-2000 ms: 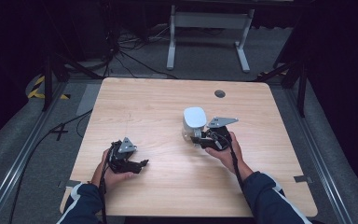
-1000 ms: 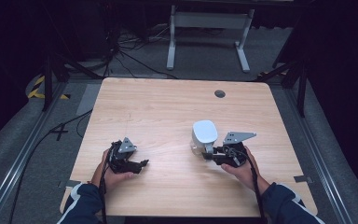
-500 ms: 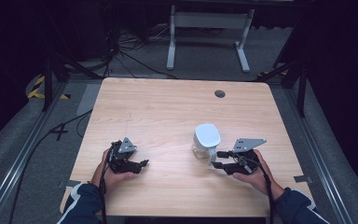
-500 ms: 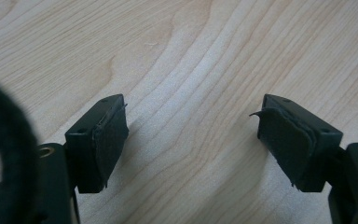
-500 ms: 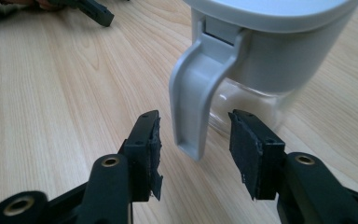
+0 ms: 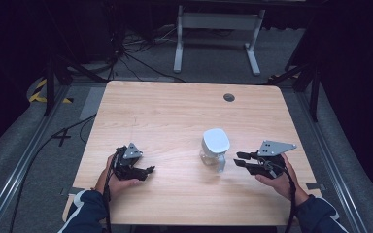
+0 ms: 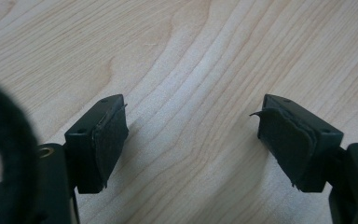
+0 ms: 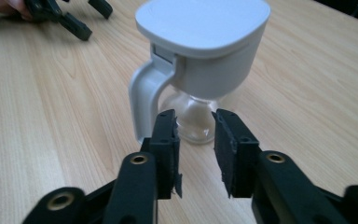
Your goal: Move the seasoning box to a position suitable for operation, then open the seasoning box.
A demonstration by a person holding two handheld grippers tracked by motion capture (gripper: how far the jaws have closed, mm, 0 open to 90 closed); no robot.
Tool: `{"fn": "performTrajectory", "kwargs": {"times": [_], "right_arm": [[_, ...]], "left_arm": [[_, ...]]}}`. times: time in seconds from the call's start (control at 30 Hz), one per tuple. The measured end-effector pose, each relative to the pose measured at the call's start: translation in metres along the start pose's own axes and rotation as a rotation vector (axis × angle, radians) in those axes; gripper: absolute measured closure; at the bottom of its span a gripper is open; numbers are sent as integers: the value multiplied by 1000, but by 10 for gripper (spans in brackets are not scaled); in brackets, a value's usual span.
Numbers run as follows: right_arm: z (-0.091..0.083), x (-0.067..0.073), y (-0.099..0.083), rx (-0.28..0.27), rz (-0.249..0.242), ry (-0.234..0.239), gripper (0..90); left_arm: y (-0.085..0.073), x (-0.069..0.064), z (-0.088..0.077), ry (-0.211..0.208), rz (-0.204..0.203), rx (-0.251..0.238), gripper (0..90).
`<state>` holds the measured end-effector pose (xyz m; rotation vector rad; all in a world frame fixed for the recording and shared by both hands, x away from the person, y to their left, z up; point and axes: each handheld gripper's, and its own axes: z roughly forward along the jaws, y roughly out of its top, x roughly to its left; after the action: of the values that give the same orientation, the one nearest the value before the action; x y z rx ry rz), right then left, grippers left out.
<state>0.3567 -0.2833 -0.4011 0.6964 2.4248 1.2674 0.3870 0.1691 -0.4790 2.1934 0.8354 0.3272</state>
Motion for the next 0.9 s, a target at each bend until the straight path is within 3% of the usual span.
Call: {"fn": "performTrajectory", "kwargs": {"times": [0.27, 0.5, 0.67, 0.73, 0.8, 0.9], "right_arm": [[-6, -2, 13, -65, -17, -1, 880], [-7, -6, 42, -141, -42, 6, 895], [6, -2, 56, -127, -60, 20, 897], [9, -1, 58, -122, -67, 23, 897], [14, 2, 61, -109, -64, 42, 897], [24, 5, 63, -65, -73, 48, 898]], "left_arm": [[0, 0, 0, -2, 1, 0, 242], [2, 0, 0, 4, 4, 14, 254], [6, -1, 2, 3, 20, 2, 419], [10, -2, 2, 5, 45, 10, 454], [15, -3, 3, 2, 41, -2, 488], [28, -6, 5, -12, 67, -45, 618]]}}
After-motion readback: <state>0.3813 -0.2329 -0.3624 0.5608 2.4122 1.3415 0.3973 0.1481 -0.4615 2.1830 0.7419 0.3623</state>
